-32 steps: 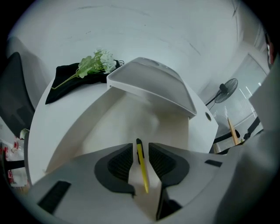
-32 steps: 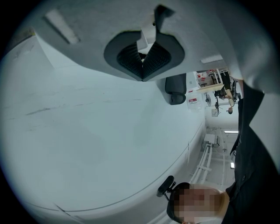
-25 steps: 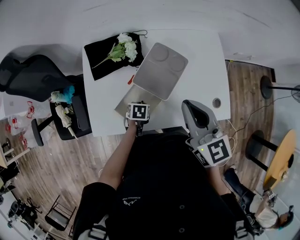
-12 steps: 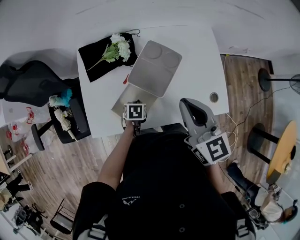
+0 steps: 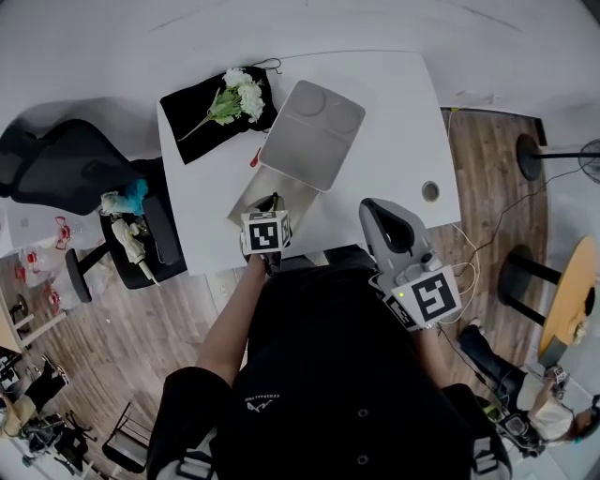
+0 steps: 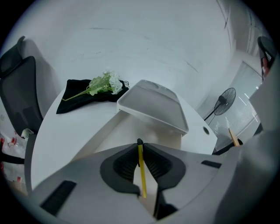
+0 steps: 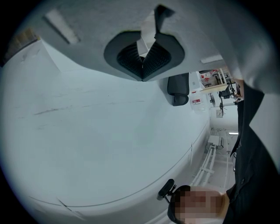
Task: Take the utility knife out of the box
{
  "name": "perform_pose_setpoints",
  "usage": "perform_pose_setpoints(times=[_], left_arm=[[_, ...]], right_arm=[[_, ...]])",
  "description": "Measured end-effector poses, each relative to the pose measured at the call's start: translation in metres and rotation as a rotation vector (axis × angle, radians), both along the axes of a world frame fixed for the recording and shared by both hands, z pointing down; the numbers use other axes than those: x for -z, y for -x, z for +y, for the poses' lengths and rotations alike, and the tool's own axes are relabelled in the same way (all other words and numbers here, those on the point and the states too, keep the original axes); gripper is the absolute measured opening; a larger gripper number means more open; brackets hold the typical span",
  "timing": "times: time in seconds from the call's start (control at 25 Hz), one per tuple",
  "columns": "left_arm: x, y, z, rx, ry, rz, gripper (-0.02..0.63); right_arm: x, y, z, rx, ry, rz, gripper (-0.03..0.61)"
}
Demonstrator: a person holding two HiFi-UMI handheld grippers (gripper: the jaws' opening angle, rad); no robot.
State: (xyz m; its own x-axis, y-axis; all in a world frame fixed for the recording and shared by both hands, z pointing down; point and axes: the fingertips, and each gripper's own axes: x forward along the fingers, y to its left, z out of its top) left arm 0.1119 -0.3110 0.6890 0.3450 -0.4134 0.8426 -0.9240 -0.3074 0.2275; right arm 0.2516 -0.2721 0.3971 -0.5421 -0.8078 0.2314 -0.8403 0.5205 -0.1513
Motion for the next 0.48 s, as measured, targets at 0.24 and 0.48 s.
perform_pose_setpoints(times=[0.24, 0.48], left_arm=[[0.036, 0.008, -0.001, 0.044, -0.084, 0.070, 0.043], [0.078, 0.019, 0.008, 0.084, -0.168, 0.146, 0.043]], right_arm=[[0.003, 0.019, 0.007, 0.047, -0.007, -0.002, 0.005], [0.005, 0.040, 0.020, 0.099, -0.015, -0.008, 0.005]])
